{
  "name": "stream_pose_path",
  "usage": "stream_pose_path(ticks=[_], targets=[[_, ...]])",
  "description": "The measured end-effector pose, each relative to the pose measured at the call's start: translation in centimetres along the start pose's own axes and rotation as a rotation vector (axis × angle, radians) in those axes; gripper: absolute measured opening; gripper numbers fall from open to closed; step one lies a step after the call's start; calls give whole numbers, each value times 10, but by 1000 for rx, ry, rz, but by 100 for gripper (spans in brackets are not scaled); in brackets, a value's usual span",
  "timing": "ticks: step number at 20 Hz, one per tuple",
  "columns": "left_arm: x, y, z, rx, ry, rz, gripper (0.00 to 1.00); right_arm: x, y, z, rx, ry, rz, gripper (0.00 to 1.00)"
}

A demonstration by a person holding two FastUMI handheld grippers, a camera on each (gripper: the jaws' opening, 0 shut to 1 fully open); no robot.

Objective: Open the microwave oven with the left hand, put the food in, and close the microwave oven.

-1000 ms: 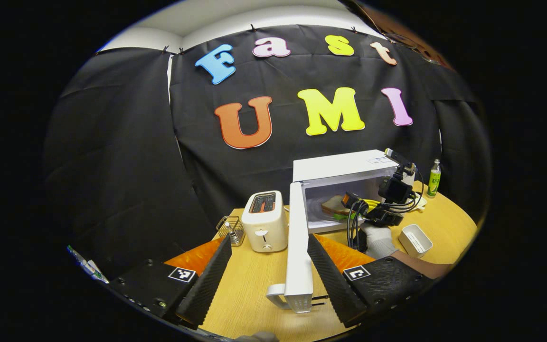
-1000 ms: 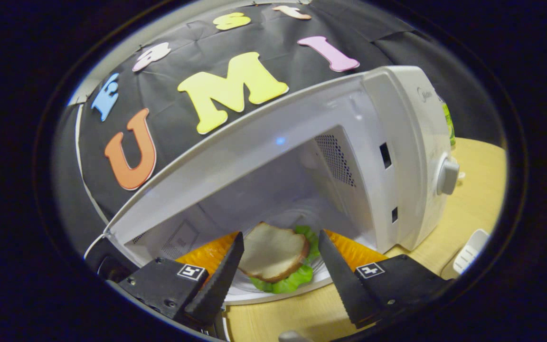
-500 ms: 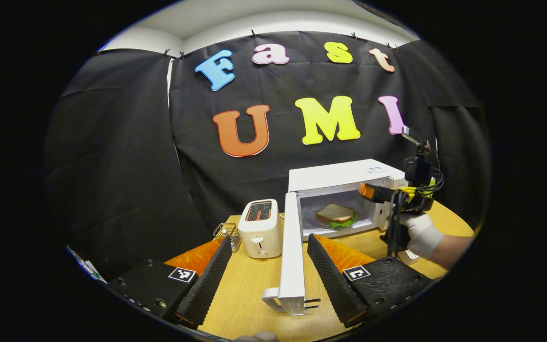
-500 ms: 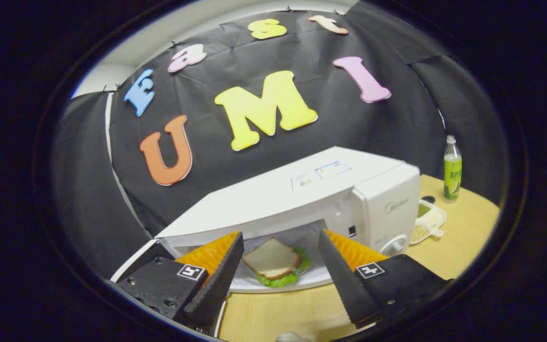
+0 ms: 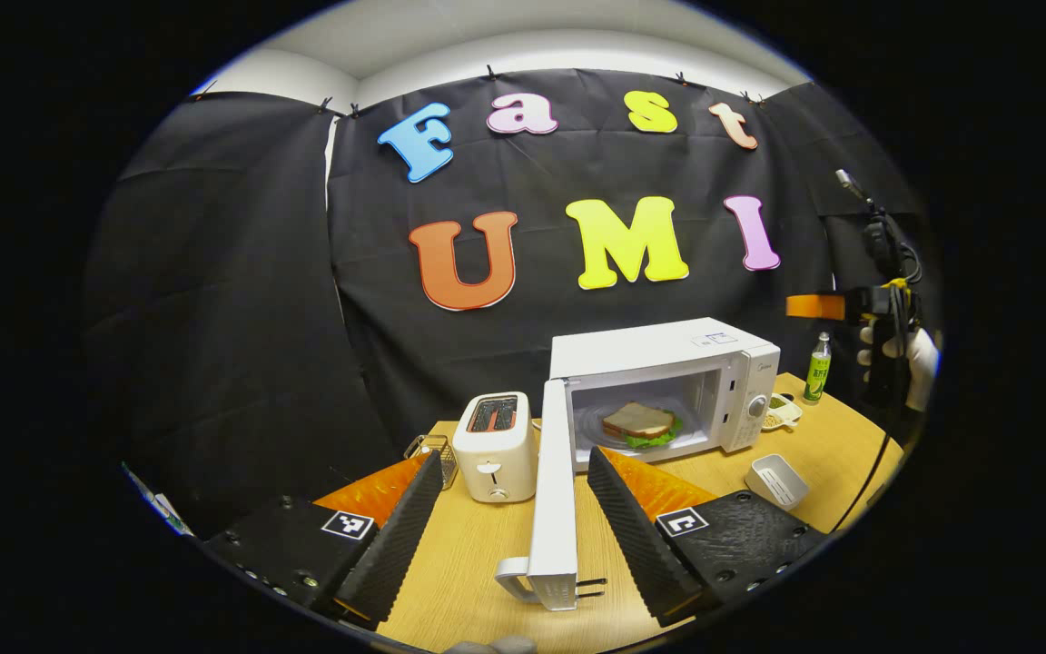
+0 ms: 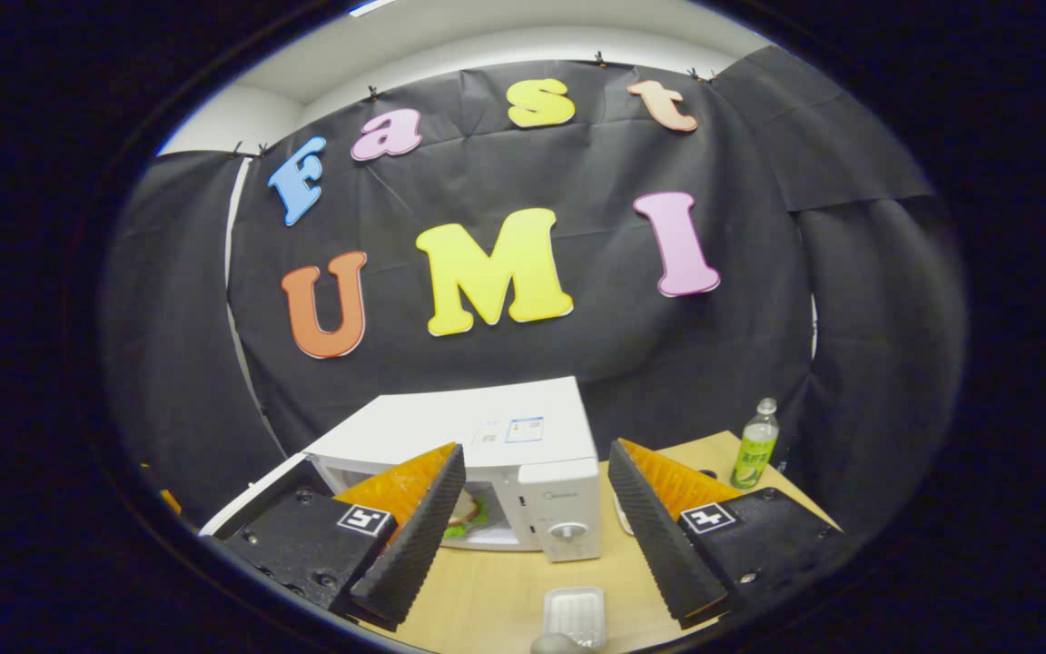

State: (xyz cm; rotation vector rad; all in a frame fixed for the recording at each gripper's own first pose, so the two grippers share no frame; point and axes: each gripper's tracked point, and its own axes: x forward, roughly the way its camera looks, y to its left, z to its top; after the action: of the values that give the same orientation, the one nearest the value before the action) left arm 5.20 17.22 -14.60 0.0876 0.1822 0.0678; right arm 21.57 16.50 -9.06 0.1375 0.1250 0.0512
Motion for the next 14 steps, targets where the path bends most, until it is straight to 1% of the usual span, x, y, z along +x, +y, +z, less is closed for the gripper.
stream_pose_path(ticks=[2, 3, 4, 5, 6, 7, 8, 9, 10, 11, 12, 13, 14], targets=[[2, -2, 2, -18, -10, -8, 97, -21, -21, 14, -35, 3, -19, 91], [2, -2, 0, -18, -14, -4, 89, -33, -30, 20, -48, -2, -23, 100], [2, 0, 1, -13, -21, 0, 96, -44, -38, 26, -69, -9, -29, 100], [3, 2, 1, -7, -27, 6, 96, -55, -47, 32, -99, -13, -42, 100], [5, 3, -1, -6, -25, 8, 95, -66, -53, 35, -123, -23, -51, 91], [5, 4, -2, -8, -23, 7, 89, -77, -57, 37, -137, -26, -58, 92], [6, 6, -2, -9, -28, 8, 93, -88, -64, 31, -144, -27, -57, 100], [8, 8, -5, -7, -24, 6, 91, -98, -62, 36, -147, -26, -60, 100], [7, 12, -8, -1, -25, 18, 87, -103, -65, 37, -149, -24, -64, 100], [8, 15, -11, 0, -20, 23, 75, -107, -68, 40, -156, -19, -66, 100], [9, 15, -15, -4, -12, 18, 66, -110, -69, 40, -160, -15, -65, 92], [10, 14, -19, -10, -3, 2, 67, -112, -69, 40, -160, -9, -64, 100], [10, 15, -23, -12, 1, 0, 66, -115, -71, 40, -156, -3, -65, 92]])
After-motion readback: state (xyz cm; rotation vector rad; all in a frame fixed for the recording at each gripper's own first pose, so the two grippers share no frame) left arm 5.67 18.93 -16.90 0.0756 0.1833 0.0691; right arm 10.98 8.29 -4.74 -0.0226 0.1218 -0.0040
